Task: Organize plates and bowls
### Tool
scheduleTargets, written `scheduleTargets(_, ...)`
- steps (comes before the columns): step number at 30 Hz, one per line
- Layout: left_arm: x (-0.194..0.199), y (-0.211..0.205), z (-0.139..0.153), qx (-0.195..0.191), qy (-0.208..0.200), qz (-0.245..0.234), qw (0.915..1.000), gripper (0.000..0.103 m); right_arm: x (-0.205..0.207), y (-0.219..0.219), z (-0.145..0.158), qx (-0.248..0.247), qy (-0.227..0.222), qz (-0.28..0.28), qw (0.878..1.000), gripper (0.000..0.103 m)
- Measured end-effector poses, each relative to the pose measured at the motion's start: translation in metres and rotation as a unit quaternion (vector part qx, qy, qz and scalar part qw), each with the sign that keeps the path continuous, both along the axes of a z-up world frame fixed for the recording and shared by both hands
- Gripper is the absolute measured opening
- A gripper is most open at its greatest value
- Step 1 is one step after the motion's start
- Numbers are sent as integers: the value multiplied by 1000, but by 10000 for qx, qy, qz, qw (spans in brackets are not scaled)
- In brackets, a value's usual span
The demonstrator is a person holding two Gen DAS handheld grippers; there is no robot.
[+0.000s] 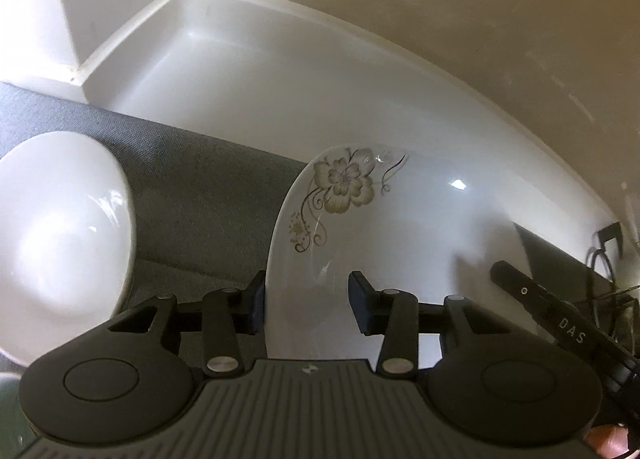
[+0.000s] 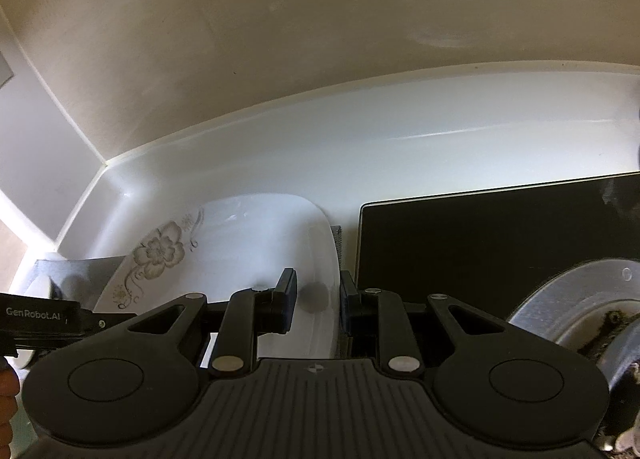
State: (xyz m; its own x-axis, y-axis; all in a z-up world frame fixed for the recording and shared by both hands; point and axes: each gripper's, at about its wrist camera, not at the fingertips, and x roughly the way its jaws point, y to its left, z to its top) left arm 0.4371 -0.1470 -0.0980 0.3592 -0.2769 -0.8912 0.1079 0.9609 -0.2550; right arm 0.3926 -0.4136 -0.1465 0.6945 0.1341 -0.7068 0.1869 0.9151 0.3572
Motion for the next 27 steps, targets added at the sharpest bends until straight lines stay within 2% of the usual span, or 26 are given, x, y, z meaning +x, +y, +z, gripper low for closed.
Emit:
scheduleTargets(4, -1, 10, 4, -159, 88, 42, 9998, 47, -9, 0, 10, 20, -60, 92, 9999, 24)
scheduleTargets(10, 7, 8, 13, -252, -2, 33, 9997, 47, -21, 0, 19, 126, -51, 135, 9998, 24)
scheduleTargets(27, -41, 20, 16, -219, -64, -89, 9997, 47, -90, 18, 44, 139, -186, 227, 9995, 24)
